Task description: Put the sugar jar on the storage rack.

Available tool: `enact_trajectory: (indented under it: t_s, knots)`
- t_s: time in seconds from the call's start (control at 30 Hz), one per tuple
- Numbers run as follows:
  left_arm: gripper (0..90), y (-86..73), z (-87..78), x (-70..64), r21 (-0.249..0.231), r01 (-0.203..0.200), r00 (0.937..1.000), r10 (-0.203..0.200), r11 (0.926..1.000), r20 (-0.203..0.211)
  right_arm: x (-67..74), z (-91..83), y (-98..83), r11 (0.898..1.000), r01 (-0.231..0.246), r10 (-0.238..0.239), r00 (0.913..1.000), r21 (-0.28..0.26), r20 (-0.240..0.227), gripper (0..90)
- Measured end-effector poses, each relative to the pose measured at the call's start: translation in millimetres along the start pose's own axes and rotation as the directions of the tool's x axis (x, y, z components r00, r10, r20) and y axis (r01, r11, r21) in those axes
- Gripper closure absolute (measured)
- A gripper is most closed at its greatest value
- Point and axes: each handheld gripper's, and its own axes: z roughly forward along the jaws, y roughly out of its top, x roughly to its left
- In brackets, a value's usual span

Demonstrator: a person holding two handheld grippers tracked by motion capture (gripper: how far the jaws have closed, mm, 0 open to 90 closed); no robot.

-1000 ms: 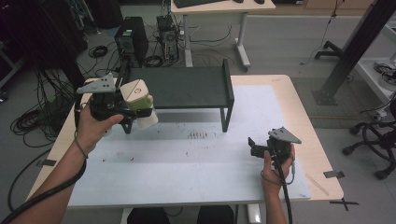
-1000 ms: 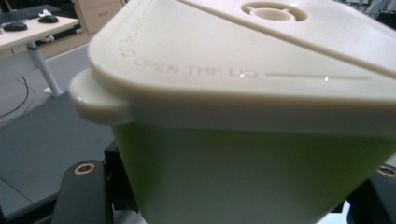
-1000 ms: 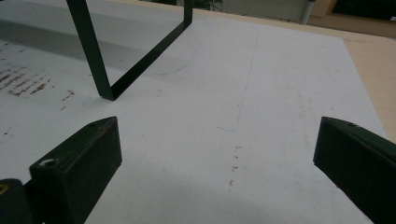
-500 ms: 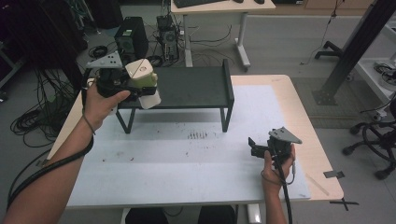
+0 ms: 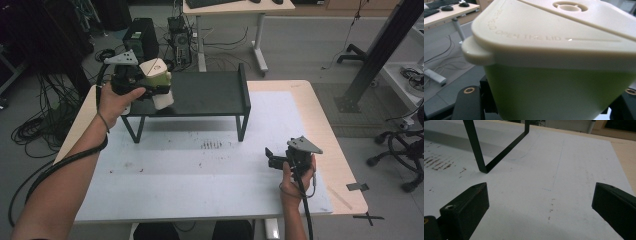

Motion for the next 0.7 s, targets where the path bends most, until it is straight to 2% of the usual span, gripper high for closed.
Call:
enact_trajectory:
  t_s: [0.37,0.7]
  knots:
    - [29.3,-6.0,11.7,11.8,0.015,0.019,0.9992,-0.018,0.9997,-0.036,-0.2,0.2,-0.1,1.000,0.003,-0.003,1.0000,0.002,-0.001,1.0]
    - [29.3,-8.7,19.8,16.3,0.030,0.025,0.9974,-0.023,0.9992,-0.068,0.1,-0.3,-0.2,1.000,0.005,-0.005,1.0000,0.004,0.003,1.0]
